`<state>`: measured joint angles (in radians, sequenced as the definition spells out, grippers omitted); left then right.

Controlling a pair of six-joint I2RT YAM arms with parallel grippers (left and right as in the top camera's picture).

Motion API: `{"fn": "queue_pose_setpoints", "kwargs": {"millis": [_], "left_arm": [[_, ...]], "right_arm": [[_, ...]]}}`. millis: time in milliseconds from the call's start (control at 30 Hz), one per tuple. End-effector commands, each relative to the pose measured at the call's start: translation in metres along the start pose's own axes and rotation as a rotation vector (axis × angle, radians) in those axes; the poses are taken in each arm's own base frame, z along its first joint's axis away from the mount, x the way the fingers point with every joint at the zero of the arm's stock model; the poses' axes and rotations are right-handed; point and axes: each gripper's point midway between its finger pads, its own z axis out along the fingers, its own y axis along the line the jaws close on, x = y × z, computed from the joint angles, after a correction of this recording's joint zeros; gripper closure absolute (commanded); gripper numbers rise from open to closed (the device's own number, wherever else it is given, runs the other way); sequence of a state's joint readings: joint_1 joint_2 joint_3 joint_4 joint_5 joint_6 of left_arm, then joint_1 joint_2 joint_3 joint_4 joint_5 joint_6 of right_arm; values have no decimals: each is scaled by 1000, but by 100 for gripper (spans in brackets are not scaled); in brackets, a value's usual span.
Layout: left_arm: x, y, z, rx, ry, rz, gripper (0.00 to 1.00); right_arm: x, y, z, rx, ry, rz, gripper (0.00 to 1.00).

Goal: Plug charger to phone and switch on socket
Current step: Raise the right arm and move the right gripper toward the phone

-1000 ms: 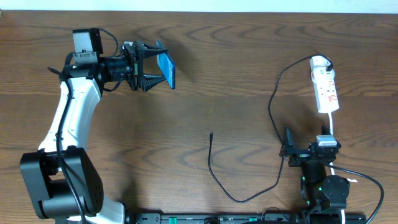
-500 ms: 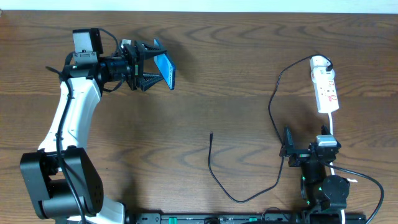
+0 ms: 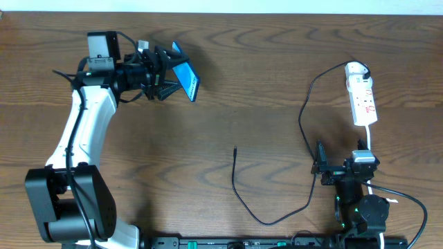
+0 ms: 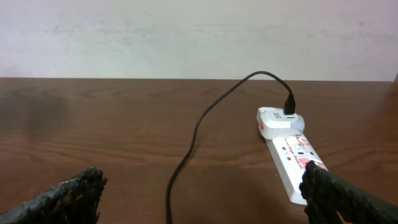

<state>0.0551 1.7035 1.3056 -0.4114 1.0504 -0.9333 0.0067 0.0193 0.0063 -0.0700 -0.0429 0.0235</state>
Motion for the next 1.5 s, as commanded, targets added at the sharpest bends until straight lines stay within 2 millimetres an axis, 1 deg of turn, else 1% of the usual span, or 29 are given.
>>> {"fn": "queue_pose_setpoints", "kwargs": {"millis": [0,200,600,700,833,933,1033,1267,1367,1467], "left_arm": [[1,-17,-6,9,-38,81,92],[-5,-15,-7,-5,-73,76,93],[-15,-38,-8,71,-109,88,93],[-16,-40,-9,76,-112,92,93],[-19,-46,-10,96,-126,97,93],[-22,-54,-11,122,-137,88,93],[-24,-56,-11,130,-147,85,93],[-28,-55,-12,122,-170,80,93],[-28,-55,-12,122,-170,80,93],[-28,-55,-12,121,-170,80,93]], "right_arm": [[2,-1,0,8,8,13,1],[2,-1,0,8,8,13,1],[1,-1,0,9,2,14,1],[-4,3,0,-13,-16,73,1],[-24,24,-3,-142,-88,128,1],[-35,30,-6,-177,-106,156,1],[-48,36,-11,-214,-98,154,1],[-88,44,-23,-236,17,167,1],[-106,50,-22,-268,69,161,1],[-124,59,-17,-316,115,165,1]]}}
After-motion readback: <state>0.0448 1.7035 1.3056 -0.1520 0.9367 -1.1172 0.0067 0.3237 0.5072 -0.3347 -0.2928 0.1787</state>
